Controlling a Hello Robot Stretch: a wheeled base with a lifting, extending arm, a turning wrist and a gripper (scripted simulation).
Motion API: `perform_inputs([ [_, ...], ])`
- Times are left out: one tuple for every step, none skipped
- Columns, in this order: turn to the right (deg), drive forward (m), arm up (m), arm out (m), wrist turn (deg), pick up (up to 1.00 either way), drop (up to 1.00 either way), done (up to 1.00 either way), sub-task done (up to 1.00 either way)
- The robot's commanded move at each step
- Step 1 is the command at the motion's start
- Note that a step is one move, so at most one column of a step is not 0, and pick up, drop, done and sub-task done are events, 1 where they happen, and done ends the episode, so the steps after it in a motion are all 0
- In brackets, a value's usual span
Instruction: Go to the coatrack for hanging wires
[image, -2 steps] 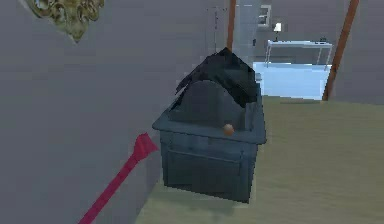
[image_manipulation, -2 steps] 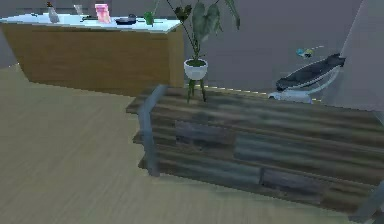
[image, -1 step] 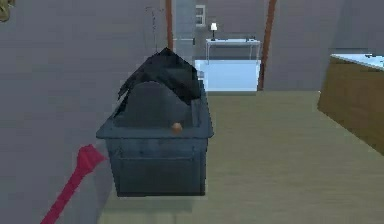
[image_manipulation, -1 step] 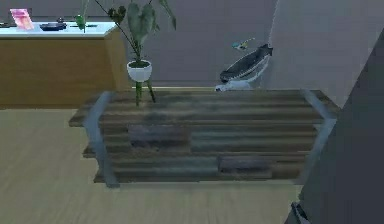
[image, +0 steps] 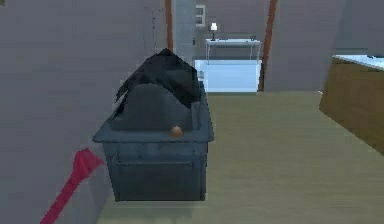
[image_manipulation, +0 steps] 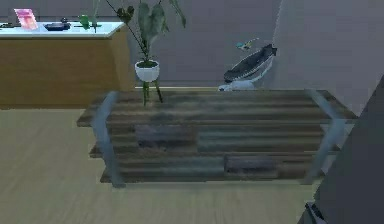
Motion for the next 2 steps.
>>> perform_inputs([
  [30.0,0.0,0.0,0.0,0.0,0.0,0.0,0.0,0.0],
  [0.0,1.0,0.0,0.0,0.0,0.0,0.0,0.0,0.0],
])
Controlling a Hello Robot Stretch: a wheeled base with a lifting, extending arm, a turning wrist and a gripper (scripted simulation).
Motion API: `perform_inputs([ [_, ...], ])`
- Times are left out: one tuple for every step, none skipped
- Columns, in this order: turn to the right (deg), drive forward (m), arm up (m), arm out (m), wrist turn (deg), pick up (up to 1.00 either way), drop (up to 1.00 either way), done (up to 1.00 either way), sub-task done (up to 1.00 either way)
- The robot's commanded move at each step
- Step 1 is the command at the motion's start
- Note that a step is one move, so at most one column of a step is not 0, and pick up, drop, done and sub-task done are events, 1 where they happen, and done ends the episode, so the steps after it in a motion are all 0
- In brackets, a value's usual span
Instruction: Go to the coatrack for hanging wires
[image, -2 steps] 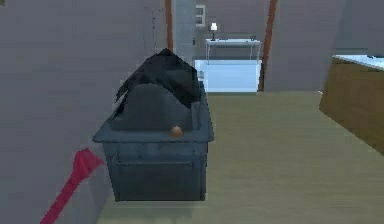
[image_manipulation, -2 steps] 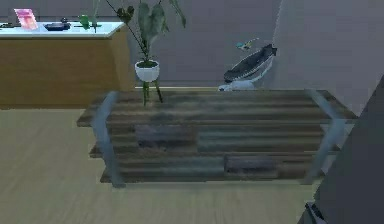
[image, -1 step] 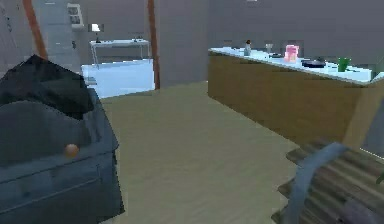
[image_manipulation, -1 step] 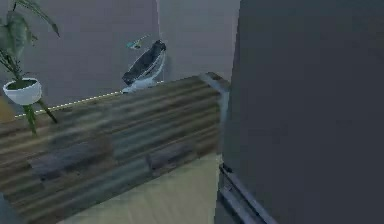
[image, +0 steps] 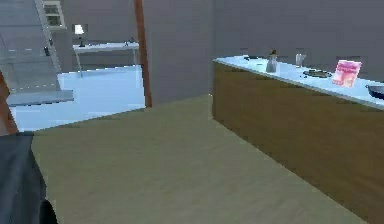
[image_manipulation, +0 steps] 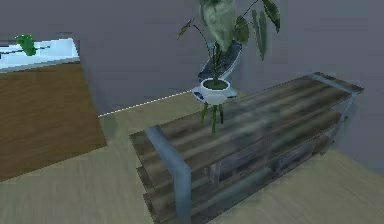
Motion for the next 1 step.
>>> perform_inputs([
  [3.0,0.0,0.0,0.0,0.0,0.0,0.0,0.0,0.0],
])
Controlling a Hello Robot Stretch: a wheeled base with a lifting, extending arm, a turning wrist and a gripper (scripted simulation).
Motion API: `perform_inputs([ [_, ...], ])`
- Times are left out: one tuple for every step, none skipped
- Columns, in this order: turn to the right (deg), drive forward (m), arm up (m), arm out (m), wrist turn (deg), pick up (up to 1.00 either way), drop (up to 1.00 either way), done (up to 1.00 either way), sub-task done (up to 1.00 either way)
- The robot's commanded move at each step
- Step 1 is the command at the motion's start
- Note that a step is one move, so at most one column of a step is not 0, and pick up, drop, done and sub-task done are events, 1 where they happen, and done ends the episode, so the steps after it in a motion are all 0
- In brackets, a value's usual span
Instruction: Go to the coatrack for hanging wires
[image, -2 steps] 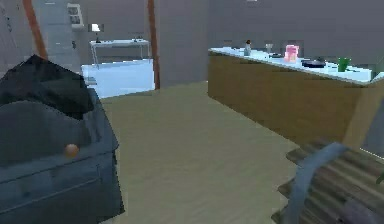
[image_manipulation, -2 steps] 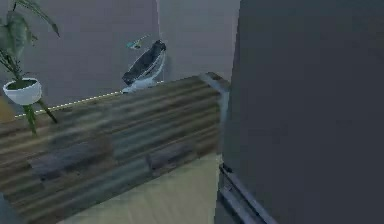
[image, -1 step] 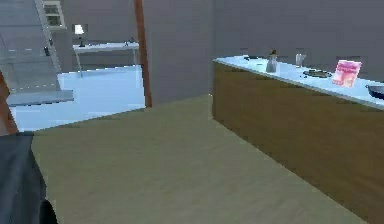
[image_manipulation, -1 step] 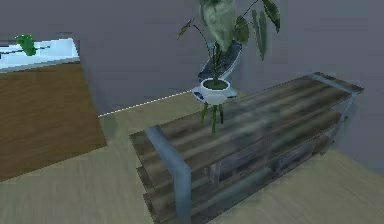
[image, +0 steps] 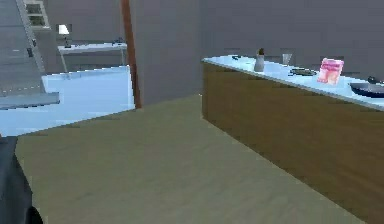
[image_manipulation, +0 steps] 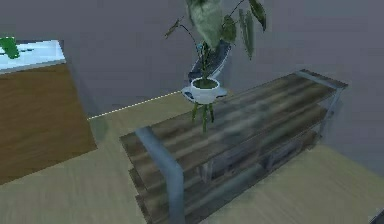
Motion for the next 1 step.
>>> perform_inputs([
  [0.0,0.15,0.0,0.0,0.0,0.0,0.0,0.0,0.0],
])
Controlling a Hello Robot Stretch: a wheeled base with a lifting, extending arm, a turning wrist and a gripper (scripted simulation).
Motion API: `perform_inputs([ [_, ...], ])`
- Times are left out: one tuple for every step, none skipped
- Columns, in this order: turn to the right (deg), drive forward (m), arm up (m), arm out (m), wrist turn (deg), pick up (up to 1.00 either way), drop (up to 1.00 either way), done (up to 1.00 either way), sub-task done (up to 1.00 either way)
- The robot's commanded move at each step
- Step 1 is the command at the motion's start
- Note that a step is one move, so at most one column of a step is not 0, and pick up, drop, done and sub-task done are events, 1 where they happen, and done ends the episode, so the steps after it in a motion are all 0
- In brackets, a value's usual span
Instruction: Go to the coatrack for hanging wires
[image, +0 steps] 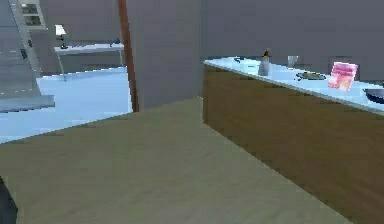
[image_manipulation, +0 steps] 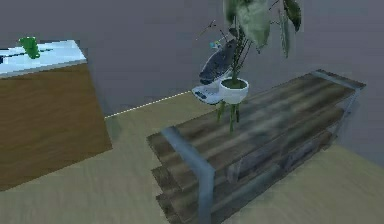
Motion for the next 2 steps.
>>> perform_inputs([
  [-27.0,0.0,0.0,0.0,0.0,0.0,0.0,0.0,0.0],
  [0.0,1.0,0.0,0.0,0.0,0.0,0.0,0.0,0.0],
])
